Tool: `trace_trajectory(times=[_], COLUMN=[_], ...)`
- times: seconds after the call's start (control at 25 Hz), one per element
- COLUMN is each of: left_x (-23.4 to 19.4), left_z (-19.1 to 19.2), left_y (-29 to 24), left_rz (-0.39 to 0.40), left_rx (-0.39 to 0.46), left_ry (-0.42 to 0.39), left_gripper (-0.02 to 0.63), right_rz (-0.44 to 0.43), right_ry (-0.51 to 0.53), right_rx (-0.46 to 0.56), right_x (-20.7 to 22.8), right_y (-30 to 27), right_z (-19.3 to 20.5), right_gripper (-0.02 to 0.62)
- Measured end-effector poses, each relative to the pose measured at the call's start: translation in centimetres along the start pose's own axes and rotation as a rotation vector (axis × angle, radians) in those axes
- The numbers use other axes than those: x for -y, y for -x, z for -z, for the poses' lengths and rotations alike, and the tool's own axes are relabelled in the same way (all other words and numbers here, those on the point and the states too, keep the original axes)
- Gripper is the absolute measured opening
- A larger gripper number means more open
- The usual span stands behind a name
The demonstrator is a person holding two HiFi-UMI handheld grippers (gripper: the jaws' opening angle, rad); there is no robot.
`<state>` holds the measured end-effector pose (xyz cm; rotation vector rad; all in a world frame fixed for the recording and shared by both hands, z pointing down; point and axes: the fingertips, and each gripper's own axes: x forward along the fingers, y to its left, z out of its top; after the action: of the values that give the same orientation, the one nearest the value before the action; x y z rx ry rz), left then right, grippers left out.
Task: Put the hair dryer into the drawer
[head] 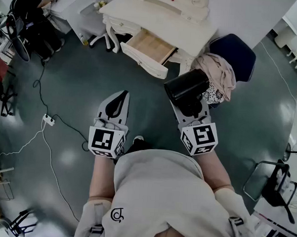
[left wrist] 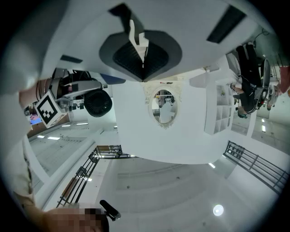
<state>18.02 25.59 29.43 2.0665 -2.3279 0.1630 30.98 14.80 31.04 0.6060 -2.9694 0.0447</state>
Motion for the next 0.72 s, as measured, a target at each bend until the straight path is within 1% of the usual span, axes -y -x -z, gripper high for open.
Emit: trace_trajectory(times=[0.16, 0.44, 0.72], left_x=[-0.1, -0.5, -2.2], left_z=[-0.1, 0.1, 1.1], left_y=[-0.2, -0.4, -1.3], left_rz=[0.000, 0.007, 0.042], left_rx=[0.004, -0.001, -0.020], left_ry=[-0.008, 0.001, 0.021], left_gripper=[0.014, 0.014, 0.014], right_rz=[0.000, -0.020, -0.002], right_ry=[0.016, 0.028, -0.017], right_rx=[-0.006, -0.024, -0.078], right_x=[0.2, -0.1, -0.2], right_y=[-0.3, -0.8, -2.8], right_z=[0.1, 0.6, 1.9], right_gripper=[0.232, 0.232, 0.233])
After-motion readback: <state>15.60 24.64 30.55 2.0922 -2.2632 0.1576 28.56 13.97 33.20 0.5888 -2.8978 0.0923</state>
